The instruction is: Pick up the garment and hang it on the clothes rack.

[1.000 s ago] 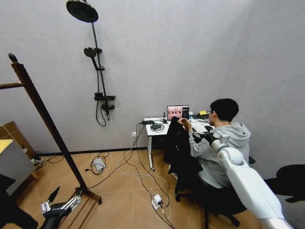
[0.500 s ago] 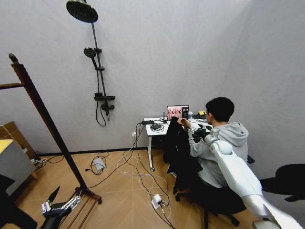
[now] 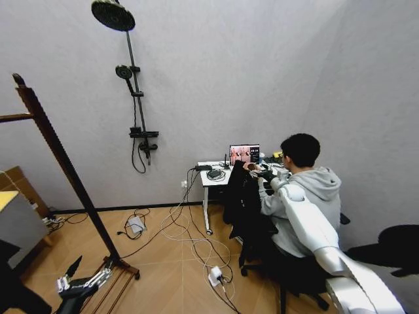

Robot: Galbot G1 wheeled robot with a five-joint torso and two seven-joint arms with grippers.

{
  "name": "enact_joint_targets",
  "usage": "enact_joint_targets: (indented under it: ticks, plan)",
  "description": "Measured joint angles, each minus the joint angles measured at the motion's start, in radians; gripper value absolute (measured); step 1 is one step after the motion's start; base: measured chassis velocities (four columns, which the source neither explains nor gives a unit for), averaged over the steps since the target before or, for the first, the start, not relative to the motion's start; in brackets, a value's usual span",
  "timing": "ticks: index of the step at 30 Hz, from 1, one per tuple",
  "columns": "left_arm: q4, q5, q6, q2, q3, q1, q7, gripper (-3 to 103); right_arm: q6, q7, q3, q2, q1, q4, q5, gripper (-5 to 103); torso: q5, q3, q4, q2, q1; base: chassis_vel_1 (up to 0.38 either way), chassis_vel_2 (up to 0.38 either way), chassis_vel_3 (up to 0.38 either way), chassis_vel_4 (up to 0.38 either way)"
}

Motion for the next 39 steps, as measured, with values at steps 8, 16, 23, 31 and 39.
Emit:
enact_joint_targets:
  ticks: [8, 16, 23, 31, 39]
  plan:
    - [0.0, 0.0, 0.0, 0.0, 0.0, 0.0, 0.0, 100, 0.002, 0.001, 0.004, 0.025, 0.013, -0.051, -0.008, 82, 0.0003, 0.0, 0.0001, 0.0, 0.0, 0.0, 0.0, 0.0, 0.0]
    - [0.0, 0.0, 0.0, 0.0, 0.0, 0.0, 0.0, 100, 0.025, 0.001, 0.009, 0.03, 0.043, -0.112, -0.03, 70, 0.0001, 0.0, 0.0, 0.0, 0.0, 0.0, 0.0, 0.0, 0.0]
    - [0.0, 0.0, 0.0, 0.0, 0.0, 0.0, 0.0, 100, 0.026, 0.0, 0.009, 0.039, 0.046, -0.117, -0.039, 48, 0.0001, 0.0, 0.0001, 0.0, 0.0, 0.0, 0.0, 0.0, 0.0]
    - [0.0, 0.0, 0.0, 0.0, 0.0, 0.0, 0.0, 100, 0.024, 0.0, 0.016, 0.044, 0.042, -0.115, -0.052, 21, 0.0001, 0.0, 0.0, 0.0, 0.0, 0.0, 0.0, 0.0, 0.0]
    - [0.0, 0.0, 0.0, 0.0, 0.0, 0.0, 0.0, 100, 0.028, 0.002, 0.019, 0.04, 0.042, -0.123, -0.057, 9, 0.0001, 0.0, 0.0002, 0.0, 0.0, 0.0, 0.0, 0.0, 0.0]
